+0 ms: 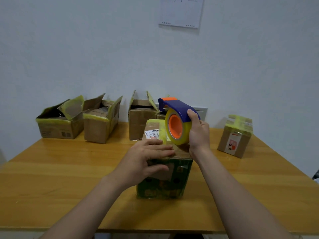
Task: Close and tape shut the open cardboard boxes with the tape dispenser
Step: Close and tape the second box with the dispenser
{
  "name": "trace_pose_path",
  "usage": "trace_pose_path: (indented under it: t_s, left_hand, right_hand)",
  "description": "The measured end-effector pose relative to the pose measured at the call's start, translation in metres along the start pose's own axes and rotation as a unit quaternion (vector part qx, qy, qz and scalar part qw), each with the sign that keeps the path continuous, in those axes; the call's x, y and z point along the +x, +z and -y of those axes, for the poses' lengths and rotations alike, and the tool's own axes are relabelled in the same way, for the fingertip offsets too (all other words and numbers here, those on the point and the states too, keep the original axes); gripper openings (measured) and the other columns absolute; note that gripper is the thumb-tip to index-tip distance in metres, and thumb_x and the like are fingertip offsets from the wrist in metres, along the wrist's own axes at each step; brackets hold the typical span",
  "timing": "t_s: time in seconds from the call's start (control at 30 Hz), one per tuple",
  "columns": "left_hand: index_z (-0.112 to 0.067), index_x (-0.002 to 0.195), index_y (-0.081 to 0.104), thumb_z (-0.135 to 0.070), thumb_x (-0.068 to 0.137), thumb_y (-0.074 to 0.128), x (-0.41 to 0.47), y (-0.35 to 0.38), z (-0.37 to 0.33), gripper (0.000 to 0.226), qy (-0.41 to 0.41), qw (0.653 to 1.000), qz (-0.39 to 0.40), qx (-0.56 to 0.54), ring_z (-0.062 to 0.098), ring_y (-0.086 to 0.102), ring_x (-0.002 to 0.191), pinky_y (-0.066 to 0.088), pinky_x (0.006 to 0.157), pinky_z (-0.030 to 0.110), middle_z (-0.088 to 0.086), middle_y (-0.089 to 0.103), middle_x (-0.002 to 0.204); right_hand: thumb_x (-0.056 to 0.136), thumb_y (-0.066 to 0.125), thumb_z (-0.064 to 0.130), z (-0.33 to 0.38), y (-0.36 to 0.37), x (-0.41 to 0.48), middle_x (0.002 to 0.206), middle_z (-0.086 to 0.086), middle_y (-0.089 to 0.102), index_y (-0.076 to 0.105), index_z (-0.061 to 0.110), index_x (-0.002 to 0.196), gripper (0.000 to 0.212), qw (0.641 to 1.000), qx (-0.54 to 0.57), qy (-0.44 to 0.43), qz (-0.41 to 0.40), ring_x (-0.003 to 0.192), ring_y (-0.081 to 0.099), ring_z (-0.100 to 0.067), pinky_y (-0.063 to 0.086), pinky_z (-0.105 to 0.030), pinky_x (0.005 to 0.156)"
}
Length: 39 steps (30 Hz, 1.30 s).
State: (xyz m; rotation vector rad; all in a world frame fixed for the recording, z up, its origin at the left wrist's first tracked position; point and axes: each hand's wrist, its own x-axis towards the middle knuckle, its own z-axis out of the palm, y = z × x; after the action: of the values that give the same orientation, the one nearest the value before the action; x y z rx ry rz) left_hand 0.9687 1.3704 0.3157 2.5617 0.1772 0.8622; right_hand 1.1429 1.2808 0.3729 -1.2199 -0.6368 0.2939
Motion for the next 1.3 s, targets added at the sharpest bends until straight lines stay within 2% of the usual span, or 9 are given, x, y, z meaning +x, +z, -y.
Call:
trace_pose_path:
  t_s: [0.1,0.23,0.4,0.5,0.7,0.83,0.97,1.13,1.3]
  left_hand:
    - [-0.043,0.130,0.067,-0.047,0.093,0.061,-0.009,-0.001,0.010,0.037,-0.025,0.994,-0.038,-0.102,-0.002,0.039,0.146,0.031,0.120,0.035,-0.031,0.059,0.140]
    - [-0.035,0.128,0.070,-0.036,0.090,0.070,-0.024,0.013,0.013,0.039,-0.049,0.980,-0.120,-0.151,0.002,0.038,0.148,0.032,0.121,0.037,-0.024,0.062,0.140]
    - [-0.037,0.133,0.068,-0.054,0.097,0.059,-0.028,0.019,0.016,0.041,-0.060,0.970,-0.148,-0.186,0.005,0.034,0.151,0.035,0.120,0.040,-0.020,0.057,0.148]
    - [-0.037,0.132,0.068,-0.059,0.097,0.056,-0.036,0.019,0.019,0.043,-0.082,0.948,-0.184,-0.245,0.008,0.036,0.151,0.035,0.122,0.041,-0.014,0.055,0.151]
    - [-0.037,0.139,0.063,-0.052,0.104,0.049,-0.046,0.011,0.023,0.041,-0.082,0.963,-0.136,-0.217,0.009,0.034,0.152,0.034,0.122,0.041,-0.014,0.052,0.155]
    - [-0.034,0.137,0.066,-0.038,0.103,0.058,-0.045,-0.003,0.023,0.036,-0.083,0.978,-0.117,-0.152,0.010,0.040,0.148,0.038,0.118,0.040,-0.019,0.056,0.149]
    - [-0.045,0.132,0.065,-0.052,0.093,0.067,-0.033,-0.008,0.006,0.040,-0.062,0.987,-0.120,-0.087,0.002,0.043,0.141,0.044,0.109,0.037,-0.031,0.060,0.138]
    - [-0.042,0.107,0.078,-0.047,0.083,0.072,-0.014,0.005,-0.003,0.025,-0.062,0.977,-0.134,-0.155,0.006,0.057,0.127,0.046,0.107,0.056,-0.025,0.074,0.114]
    - [-0.038,0.098,0.079,-0.046,0.075,0.080,-0.010,0.001,0.000,0.024,-0.052,0.984,-0.120,-0.120,0.008,0.059,0.121,0.048,0.103,0.058,-0.026,0.074,0.110]
  right_hand:
    - [0.100,0.059,0.040,0.000,0.002,0.000,0.073,0.006,0.074,0.073,0.013,0.092,0.032,1.000,0.001,-0.004,0.002,0.072,0.066,-0.013,0.051,-0.025,0.063]
    - [0.099,0.060,0.040,-0.001,0.002,0.001,0.075,0.006,0.074,0.073,0.014,0.094,0.029,1.000,0.007,-0.005,-0.005,0.076,0.068,-0.013,0.052,-0.027,0.065]
    - [0.099,0.060,0.040,-0.002,0.001,0.001,0.075,0.006,0.074,0.073,0.014,0.094,0.030,1.000,0.010,-0.007,-0.009,0.073,0.068,-0.011,0.052,-0.024,0.063]
    - [0.099,0.060,0.041,-0.004,0.000,0.003,0.076,0.004,0.074,0.073,0.011,0.096,0.033,1.000,0.011,-0.005,-0.007,0.074,0.067,-0.014,0.052,-0.026,0.064]
    - [0.099,0.059,0.043,-0.005,0.001,0.003,0.077,0.005,0.074,0.073,0.011,0.100,0.035,1.000,0.011,-0.007,-0.011,0.072,0.068,-0.008,0.052,-0.022,0.062]
    - [0.099,0.059,0.043,-0.004,0.001,0.002,0.079,0.006,0.075,0.072,0.010,0.104,0.035,1.000,0.008,-0.004,-0.012,0.074,0.068,-0.009,0.052,-0.021,0.060]
    - [0.100,0.059,0.042,-0.003,0.001,0.002,0.075,0.009,0.074,0.072,0.015,0.097,0.030,1.000,0.006,-0.011,-0.009,0.071,0.068,-0.007,0.052,-0.020,0.060]
    - [0.100,0.059,0.041,-0.003,0.001,0.002,0.073,0.009,0.074,0.071,0.016,0.095,0.029,1.000,0.013,-0.009,-0.010,0.069,0.067,-0.005,0.052,-0.020,0.060]
    - [0.099,0.060,0.040,-0.004,0.001,0.002,0.071,0.007,0.072,0.073,0.013,0.090,0.031,1.000,0.014,-0.012,-0.012,0.070,0.066,-0.009,0.051,-0.026,0.065]
